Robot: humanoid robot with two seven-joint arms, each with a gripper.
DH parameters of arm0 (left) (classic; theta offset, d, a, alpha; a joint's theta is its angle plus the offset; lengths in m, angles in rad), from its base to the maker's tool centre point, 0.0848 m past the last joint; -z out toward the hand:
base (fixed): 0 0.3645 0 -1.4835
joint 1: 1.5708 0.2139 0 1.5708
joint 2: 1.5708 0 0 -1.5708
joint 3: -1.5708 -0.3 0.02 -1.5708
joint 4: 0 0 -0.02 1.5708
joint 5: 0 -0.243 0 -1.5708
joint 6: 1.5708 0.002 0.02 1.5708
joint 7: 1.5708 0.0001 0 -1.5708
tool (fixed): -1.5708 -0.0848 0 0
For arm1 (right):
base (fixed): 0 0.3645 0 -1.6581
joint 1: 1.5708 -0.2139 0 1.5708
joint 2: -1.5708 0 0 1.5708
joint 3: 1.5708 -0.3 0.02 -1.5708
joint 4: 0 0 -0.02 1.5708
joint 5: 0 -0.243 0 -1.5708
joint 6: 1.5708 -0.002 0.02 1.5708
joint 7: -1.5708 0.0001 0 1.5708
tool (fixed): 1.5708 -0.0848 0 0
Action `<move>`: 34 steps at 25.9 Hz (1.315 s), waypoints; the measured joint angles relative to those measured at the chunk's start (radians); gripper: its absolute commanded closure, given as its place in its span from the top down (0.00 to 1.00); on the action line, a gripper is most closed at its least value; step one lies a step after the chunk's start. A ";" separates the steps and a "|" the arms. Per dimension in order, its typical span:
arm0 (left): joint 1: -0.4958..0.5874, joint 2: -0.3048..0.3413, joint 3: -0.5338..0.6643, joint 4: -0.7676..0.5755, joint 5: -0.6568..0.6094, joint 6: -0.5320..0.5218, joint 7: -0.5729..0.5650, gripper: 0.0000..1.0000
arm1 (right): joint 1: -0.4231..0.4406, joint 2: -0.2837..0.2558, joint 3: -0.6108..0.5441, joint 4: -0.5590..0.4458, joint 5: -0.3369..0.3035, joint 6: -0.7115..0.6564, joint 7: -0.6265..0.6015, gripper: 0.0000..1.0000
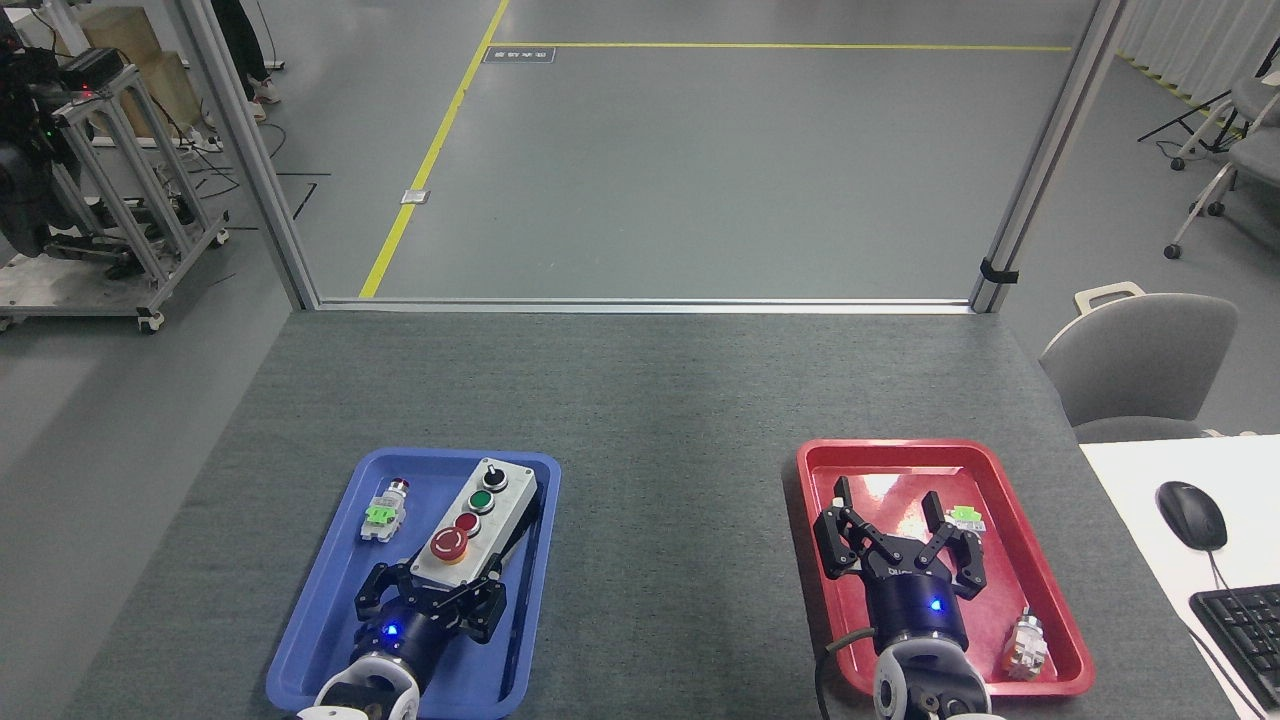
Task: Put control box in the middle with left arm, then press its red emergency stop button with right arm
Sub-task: 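Grasp the control box with the left gripper and lift it, then carry the box with the left gripper to the table between trays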
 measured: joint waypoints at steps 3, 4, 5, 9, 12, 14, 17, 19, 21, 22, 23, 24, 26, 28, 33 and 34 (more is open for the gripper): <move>0.000 0.004 0.006 -0.025 0.046 -0.016 0.021 0.00 | 0.000 -0.001 0.000 0.000 0.000 0.000 -0.002 1.00; 0.000 0.006 0.006 -0.031 0.073 -0.029 0.021 0.00 | 0.000 -0.001 0.000 0.000 0.000 0.000 -0.003 1.00; -0.001 0.009 0.007 -0.041 0.097 -0.037 0.021 0.00 | 0.000 0.000 0.000 0.000 0.000 0.000 -0.004 1.00; 0.007 0.018 0.006 -0.127 0.160 -0.053 0.024 0.00 | -0.001 0.001 0.000 0.000 0.000 0.000 -0.003 1.00; 0.028 0.013 -0.003 -0.221 0.168 -0.052 0.026 0.00 | -0.001 0.001 0.000 0.000 0.000 0.000 0.000 1.00; 0.035 -0.009 -0.031 -0.269 0.165 -0.047 0.027 0.00 | -0.002 0.001 0.000 0.000 0.000 0.000 0.001 1.00; 0.036 -0.049 -0.094 -0.294 0.148 -0.033 0.025 0.00 | -0.002 0.001 0.000 0.000 0.000 0.000 0.001 1.00; 0.029 -0.076 -0.151 -0.283 0.117 -0.011 0.022 0.00 | -0.002 0.001 0.000 0.000 0.000 0.000 0.001 1.00; 0.015 -0.110 -0.209 -0.238 0.070 0.009 0.021 0.00 | -0.002 0.000 0.000 0.000 0.000 0.000 0.001 1.00; 0.003 -0.130 -0.232 -0.203 0.043 0.033 0.020 0.00 | -0.002 -0.001 -0.001 0.000 0.000 0.000 0.001 1.00; -0.011 -0.154 -0.253 -0.159 0.023 0.054 0.021 0.00 | -0.002 -0.001 -0.001 0.000 0.000 0.000 0.001 1.00; -0.027 -0.174 -0.271 -0.115 0.002 0.068 0.021 0.00 | -0.002 -0.002 -0.001 0.000 0.000 0.000 0.001 1.00; -0.061 -0.202 -0.309 -0.030 -0.024 0.095 0.021 0.00 | -0.002 -0.002 -0.001 0.000 0.000 0.000 0.001 1.00; -0.086 -0.214 -0.363 0.027 -0.035 0.136 0.025 0.00 | -0.003 -0.001 -0.001 0.000 0.000 0.000 0.001 1.00; -0.111 -0.223 -0.463 0.095 -0.034 0.204 0.026 0.00 | -0.004 0.000 -0.002 0.000 0.000 0.000 0.002 1.00; -0.113 -0.223 -0.472 0.106 -0.032 0.210 0.022 0.07 | -0.004 0.000 -0.001 -0.001 0.000 0.000 0.002 1.00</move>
